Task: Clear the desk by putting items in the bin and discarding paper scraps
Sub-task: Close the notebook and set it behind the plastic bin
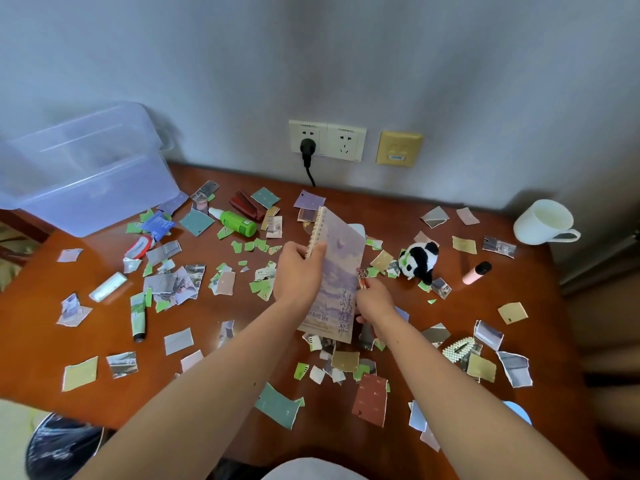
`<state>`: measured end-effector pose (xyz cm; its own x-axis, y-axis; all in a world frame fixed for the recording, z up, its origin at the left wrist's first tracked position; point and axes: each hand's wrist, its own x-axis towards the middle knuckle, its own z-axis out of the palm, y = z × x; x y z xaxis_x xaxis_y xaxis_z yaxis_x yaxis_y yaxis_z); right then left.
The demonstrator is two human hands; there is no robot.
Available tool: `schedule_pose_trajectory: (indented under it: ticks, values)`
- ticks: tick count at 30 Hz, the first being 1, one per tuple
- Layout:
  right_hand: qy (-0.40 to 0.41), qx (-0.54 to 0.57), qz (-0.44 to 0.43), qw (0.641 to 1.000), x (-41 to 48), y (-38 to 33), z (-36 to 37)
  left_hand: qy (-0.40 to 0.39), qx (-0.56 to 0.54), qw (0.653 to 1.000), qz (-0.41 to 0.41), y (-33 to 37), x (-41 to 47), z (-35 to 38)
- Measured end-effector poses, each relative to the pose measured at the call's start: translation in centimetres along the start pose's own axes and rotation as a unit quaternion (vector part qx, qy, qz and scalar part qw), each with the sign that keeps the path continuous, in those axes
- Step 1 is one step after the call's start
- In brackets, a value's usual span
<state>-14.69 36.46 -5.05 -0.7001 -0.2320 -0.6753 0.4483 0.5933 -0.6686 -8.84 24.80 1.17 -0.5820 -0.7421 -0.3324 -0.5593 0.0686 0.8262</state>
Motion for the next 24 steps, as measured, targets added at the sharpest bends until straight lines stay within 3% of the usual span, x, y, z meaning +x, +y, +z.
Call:
schedule_pose_trajectory:
  ticks: [11, 18, 24]
  values:
    - [-0.006, 0.053, -0.066, 0.996, -1.4, -3.3, -0.3, 0.089, -0.048, 0.993, 0.058, 1.5, -0.7, -2.5]
    - [0.056, 0.042, -0.168, 0.983, -2.6, -5.6, 1.4, 0.109, -0.09, 0.99, -0.027, -0.2, 2.1, -5.9]
    - [-0.038, 0.15, -0.154, 0.976, -3.7, -8.7, 4.2, 0.084, -0.143, 0.983, -0.081, -1.6, 4.7, -10.2]
